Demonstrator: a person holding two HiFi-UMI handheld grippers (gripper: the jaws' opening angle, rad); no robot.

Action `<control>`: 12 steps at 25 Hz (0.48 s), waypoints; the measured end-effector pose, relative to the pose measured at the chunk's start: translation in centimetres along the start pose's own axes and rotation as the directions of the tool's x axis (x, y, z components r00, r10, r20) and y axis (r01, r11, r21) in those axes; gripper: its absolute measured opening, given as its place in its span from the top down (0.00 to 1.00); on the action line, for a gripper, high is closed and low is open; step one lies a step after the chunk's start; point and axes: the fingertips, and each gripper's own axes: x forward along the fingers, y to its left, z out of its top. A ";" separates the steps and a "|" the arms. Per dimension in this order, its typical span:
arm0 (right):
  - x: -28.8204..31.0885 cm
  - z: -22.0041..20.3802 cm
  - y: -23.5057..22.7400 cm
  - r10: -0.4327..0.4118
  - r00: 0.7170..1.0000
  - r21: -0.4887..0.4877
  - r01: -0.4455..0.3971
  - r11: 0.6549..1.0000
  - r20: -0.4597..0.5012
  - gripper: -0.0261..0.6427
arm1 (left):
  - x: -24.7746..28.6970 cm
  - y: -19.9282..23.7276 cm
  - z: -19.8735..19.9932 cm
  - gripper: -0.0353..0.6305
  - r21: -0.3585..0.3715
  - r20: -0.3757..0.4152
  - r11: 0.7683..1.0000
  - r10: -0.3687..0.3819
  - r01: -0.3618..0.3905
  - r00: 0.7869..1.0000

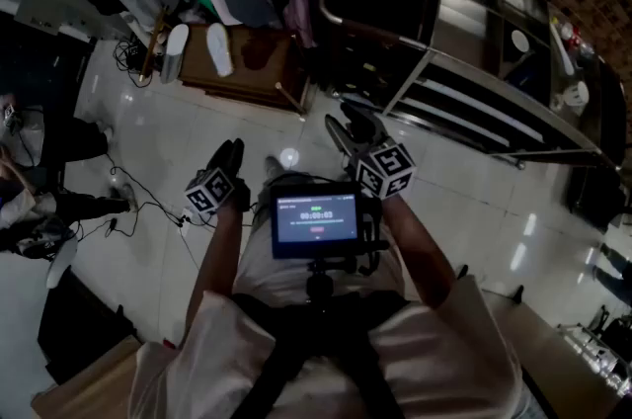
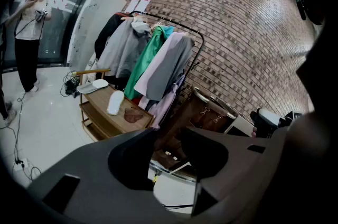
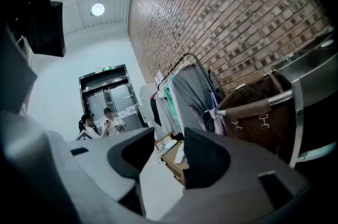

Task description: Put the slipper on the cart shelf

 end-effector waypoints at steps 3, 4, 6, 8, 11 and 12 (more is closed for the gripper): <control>-0.5 -0.1 -0.2 -0.004 1.000 0.015 0.004 1.000 0.001 0.69 | -0.1 0.3 -0.2 0.71 -0.001 -0.005 1.000 0.012 -0.012 1.000; -0.6 -0.1 -0.3 -0.007 1.000 0.020 0.007 1.000 0.000 0.69 | -0.1 0.3 -0.1 0.71 0.003 -0.005 1.000 0.015 -0.015 1.000; -0.7 -0.2 -0.6 -0.014 1.000 0.027 0.014 1.000 -0.002 0.69 | 0.1 0.2 0.5 0.71 0.015 -0.001 1.000 0.013 -0.013 1.000; -0.6 -0.4 -0.6 -0.020 1.000 0.029 0.020 0.999 -0.006 0.69 | 0.4 0.6 1.3 0.71 0.033 0.006 0.999 0.017 -0.017 1.000; -0.3 -0.4 -0.5 -0.025 1.000 0.025 0.026 0.999 -0.014 0.69 | 1.2 2.3 2.5 0.71 0.049 0.013 0.998 0.034 -0.034 0.999; 0.1 -0.4 -0.7 -0.029 0.999 0.025 0.030 0.999 -0.018 0.69 | 1.9 2.7 3.2 0.71 0.051 0.011 0.998 0.034 -0.034 0.999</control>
